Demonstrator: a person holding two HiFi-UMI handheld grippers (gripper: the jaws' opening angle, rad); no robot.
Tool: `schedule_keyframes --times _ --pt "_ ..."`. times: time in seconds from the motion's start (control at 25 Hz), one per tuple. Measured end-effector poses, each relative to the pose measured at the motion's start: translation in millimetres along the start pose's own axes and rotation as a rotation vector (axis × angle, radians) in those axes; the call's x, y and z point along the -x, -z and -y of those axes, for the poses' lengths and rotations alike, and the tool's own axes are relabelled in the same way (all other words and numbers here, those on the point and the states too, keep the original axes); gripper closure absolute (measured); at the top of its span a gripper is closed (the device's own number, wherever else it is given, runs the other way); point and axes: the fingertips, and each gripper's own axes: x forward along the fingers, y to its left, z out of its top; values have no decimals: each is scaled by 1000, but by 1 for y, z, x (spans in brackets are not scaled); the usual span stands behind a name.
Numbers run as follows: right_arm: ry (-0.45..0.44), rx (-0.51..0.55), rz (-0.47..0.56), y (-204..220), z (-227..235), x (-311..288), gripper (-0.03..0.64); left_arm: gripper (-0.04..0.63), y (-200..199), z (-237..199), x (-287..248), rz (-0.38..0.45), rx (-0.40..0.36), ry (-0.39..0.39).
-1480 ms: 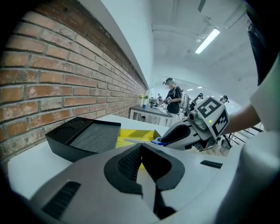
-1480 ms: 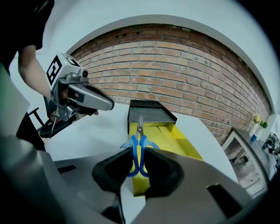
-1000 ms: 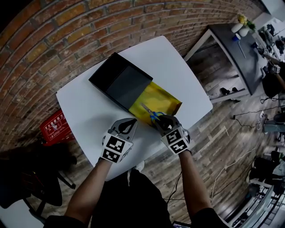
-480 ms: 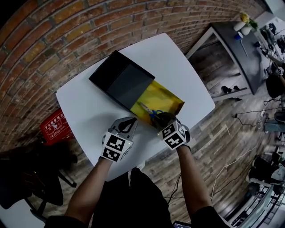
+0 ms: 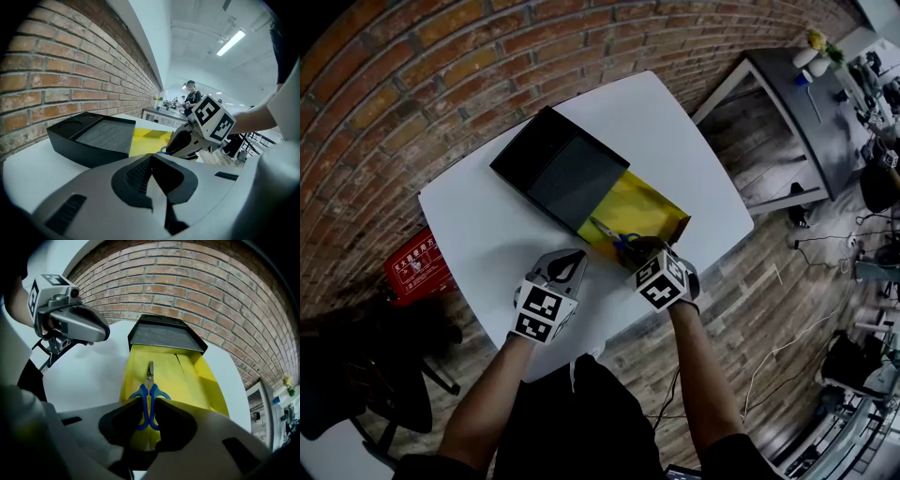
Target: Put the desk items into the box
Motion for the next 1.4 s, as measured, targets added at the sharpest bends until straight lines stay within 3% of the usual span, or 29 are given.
schedule_keyframes --times 0.28,0.8,1.12,1.4 --pt "20 43 -74 5 -2 -7 522 581 1 -1 2 4 1 1" --pt "68 45 -51 4 1 -5 520 581 5 3 14 -1 -1 -14" --pt "126 7 48 -6 11 14 534 581 1 7 20 14 -1 -26" --pt "111 -112 190 -15 5 41 585 581 -11 19 28 30 -14 -28"
